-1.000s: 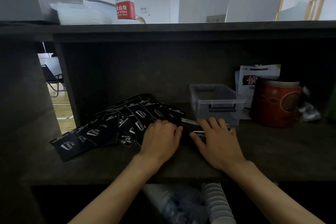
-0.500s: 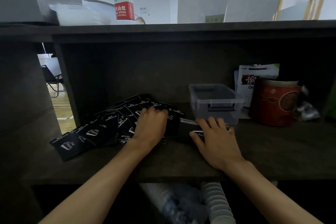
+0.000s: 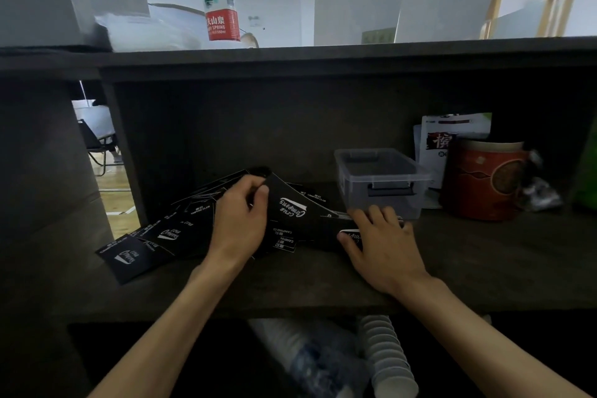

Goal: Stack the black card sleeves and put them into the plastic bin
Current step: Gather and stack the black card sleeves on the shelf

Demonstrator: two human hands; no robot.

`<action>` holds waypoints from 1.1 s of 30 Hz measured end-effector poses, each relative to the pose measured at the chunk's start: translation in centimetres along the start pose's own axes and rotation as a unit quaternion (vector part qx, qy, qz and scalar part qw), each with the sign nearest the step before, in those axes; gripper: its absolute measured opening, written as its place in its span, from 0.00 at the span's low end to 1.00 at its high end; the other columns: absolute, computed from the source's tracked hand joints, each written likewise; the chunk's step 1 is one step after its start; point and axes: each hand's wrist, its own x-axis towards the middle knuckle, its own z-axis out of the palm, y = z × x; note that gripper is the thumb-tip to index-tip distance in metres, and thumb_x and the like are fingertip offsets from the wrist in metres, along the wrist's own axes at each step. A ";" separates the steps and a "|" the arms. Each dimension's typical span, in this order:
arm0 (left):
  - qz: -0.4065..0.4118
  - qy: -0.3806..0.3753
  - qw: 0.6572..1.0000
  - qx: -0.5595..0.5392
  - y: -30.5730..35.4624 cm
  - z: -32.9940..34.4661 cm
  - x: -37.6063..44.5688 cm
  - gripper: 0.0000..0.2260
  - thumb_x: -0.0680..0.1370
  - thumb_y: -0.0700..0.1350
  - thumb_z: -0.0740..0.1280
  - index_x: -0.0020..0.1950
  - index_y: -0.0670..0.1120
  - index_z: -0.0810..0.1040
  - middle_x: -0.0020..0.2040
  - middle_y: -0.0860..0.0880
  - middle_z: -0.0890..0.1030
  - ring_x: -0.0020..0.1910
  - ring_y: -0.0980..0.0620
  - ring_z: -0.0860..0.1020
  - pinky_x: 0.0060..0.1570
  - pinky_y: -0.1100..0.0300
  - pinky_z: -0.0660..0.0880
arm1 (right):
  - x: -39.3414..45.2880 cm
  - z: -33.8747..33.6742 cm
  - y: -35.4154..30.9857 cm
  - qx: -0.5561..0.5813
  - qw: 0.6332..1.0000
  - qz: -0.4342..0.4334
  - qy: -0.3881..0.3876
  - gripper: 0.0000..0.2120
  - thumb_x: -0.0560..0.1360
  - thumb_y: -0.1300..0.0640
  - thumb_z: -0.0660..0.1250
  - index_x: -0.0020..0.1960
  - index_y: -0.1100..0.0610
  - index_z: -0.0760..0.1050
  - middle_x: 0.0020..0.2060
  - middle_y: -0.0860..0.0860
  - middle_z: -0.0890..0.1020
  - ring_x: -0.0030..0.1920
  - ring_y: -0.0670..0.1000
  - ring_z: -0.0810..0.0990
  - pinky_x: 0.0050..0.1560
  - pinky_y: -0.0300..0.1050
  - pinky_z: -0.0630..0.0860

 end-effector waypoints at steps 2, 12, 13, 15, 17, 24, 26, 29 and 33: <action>-0.007 -0.011 1.000 0.018 -0.2 0.2 -0.4 0.10 0.82 0.44 0.63 0.47 0.59 0.77 0.44 0.63 0.81 0.44 0.65 0.79 0.40 0.71 0.75 | 0.0 -0.1 0.0 0.005 1.000 -0.001 0.000 0.25 0.78 0.35 0.53 0.71 0.45 0.64 0.61 0.49 0.72 0.63 0.52 0.68 0.57 0.56 0.70; -0.004 0.007 0.999 0.051 -0.7 1.3 -2.2 0.08 0.81 0.43 0.64 0.47 0.57 0.76 0.39 0.59 0.80 0.42 0.65 0.79 0.38 0.75 0.71 | 0.0 -0.5 0.1 0.015 1.000 -0.006 -0.025 0.32 0.74 0.33 0.51 0.74 0.45 0.60 0.63 0.48 0.71 0.64 0.51 0.66 0.61 0.57 0.68; 0.003 -0.006 0.998 0.057 -0.7 1.8 -2.4 0.07 0.81 0.44 0.64 0.46 0.55 0.76 0.38 0.58 0.80 0.40 0.62 0.79 0.38 0.71 0.73 | -0.1 -0.7 0.1 0.024 0.999 -0.007 -0.031 0.34 0.72 0.32 0.49 0.74 0.45 0.60 0.63 0.48 0.70 0.64 0.51 0.65 0.62 0.57 0.68; 0.013 -0.044 0.994 0.098 -0.6 2.6 -2.6 0.05 0.80 0.46 0.65 0.46 0.52 0.78 0.39 0.56 0.79 0.38 0.59 0.78 0.39 0.63 0.75 | -0.1 -1.0 0.3 0.048 0.998 -0.007 -0.040 0.37 0.70 0.32 0.46 0.74 0.46 0.60 0.62 0.47 0.71 0.63 0.50 0.65 0.63 0.57 0.67; 0.037 -0.086 0.983 0.158 -0.4 3.3 -2.8 0.05 0.79 0.48 0.66 0.46 0.50 0.80 0.41 0.54 0.76 0.39 0.58 0.75 0.42 0.60 0.74 | 0.1 -1.2 0.3 0.051 0.998 -0.010 -0.047 0.33 0.72 0.33 0.49 0.74 0.45 0.61 0.62 0.47 0.71 0.63 0.50 0.65 0.63 0.57 0.67; 0.096 -0.143 0.947 0.270 1.0 4.8 -2.2 0.12 0.81 0.52 0.61 0.45 0.48 0.81 0.44 0.51 0.75 0.43 0.51 0.76 0.43 0.57 0.72 | 0.5 -0.8 0.1 0.010 0.998 -0.018 -0.057 0.26 0.77 0.39 0.53 0.73 0.44 0.59 0.63 0.47 0.70 0.64 0.51 0.65 0.61 0.58 0.68; 0.081 -0.131 0.952 0.263 0.7 4.3 -0.9 0.13 0.81 0.50 0.60 0.42 0.47 0.79 0.42 0.50 0.76 0.42 0.50 0.77 0.43 0.55 0.74 | -0.1 -0.4 0.1 -0.006 0.999 -0.019 -0.030 0.26 0.76 0.39 0.52 0.72 0.45 0.59 0.61 0.47 0.70 0.61 0.51 0.66 0.59 0.56 0.70; 0.066 -0.122 0.933 0.332 -0.9 4.5 1.9 0.11 0.81 0.50 0.62 0.52 0.46 0.80 0.50 0.46 0.80 0.50 0.47 0.78 0.53 0.51 0.74 | -0.2 -0.1 0.1 -0.009 1.000 -0.014 -0.017 0.26 0.75 0.38 0.49 0.71 0.44 0.59 0.60 0.47 0.70 0.60 0.50 0.66 0.57 0.55 0.71; 0.020 -0.196 0.874 0.445 -3.0 5.7 4.1 0.22 0.78 0.61 0.63 0.66 0.48 0.75 0.60 0.46 0.79 0.63 0.45 0.72 0.63 0.51 0.65 | -0.2 -0.1 0.2 0.004 1.000 -0.014 -0.011 0.26 0.75 0.38 0.50 0.71 0.44 0.60 0.60 0.46 0.70 0.60 0.50 0.66 0.57 0.55 0.71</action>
